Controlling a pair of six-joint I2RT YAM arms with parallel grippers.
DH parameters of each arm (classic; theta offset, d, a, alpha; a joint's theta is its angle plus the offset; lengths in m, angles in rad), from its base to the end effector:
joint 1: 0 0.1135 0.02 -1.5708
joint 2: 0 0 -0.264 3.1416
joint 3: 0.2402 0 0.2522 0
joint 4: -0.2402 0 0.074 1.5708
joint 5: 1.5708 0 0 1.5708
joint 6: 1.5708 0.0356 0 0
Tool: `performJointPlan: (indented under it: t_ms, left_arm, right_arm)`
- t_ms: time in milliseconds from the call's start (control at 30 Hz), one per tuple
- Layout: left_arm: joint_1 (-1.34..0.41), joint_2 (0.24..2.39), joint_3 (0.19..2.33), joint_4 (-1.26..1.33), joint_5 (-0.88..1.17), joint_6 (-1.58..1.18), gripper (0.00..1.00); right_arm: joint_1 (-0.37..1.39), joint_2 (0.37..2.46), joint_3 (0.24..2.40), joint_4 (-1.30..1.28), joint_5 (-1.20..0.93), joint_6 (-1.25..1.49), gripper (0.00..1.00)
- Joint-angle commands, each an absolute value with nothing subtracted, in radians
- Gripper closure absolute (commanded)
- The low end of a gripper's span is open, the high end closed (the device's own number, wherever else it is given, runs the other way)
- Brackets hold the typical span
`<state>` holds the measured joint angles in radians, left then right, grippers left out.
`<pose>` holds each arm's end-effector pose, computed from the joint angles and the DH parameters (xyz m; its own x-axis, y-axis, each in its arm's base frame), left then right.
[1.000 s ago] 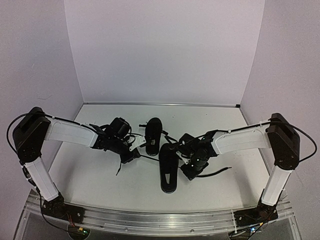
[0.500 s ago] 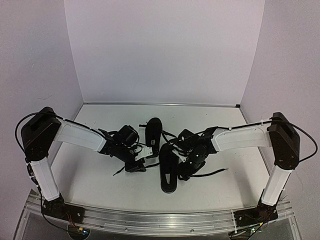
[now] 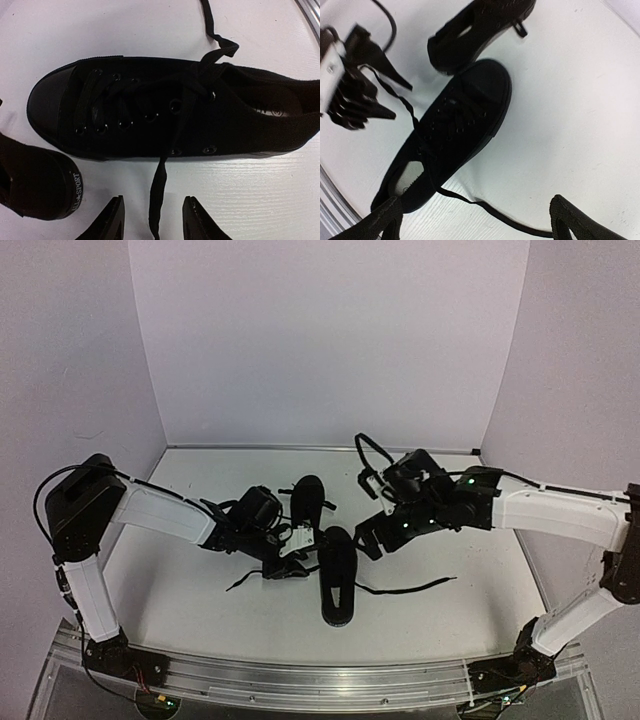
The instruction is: Tie the shoes
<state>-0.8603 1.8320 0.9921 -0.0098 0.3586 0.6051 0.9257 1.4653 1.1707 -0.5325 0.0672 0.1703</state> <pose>0.2300 -0.2865 0.1456 0.0869 0.7157 -0.6929 0.9867 0.0339 0.1588 0.1932 0.2528 0.2817 -0.5666 -0.4717 -0.6756 -0.6838 0.7267 0.0660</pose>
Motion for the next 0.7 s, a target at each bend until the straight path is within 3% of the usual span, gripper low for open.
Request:
performJointPlan:
  t_ms: [0, 233, 433, 667]
  left_arm:
    - [-0.869, 1.875, 1.042, 0.044, 0.417, 0.626, 0.62]
    - [-0.870, 1.903, 1.044, 0.054, 0.414, 0.623, 0.73]
    - [-0.871, 1.893, 1.046, 0.050, 0.390, 0.604, 1.00]
    - [-0.876, 1.764, 0.967, 0.156, 0.425, 0.551, 1.00]
  right_arm:
    - [0.922, 1.309, 1.140, -0.417, 0.185, 0.251, 0.02]
    - [0.920, 1.175, 1.069, -0.334, 0.216, 0.284, 0.02]
    - [0.920, 1.265, 1.058, -0.333, 0.191, 0.305, 0.02]
    - [0.920, 1.420, 1.128, -0.407, 0.163, 0.313, 0.02]
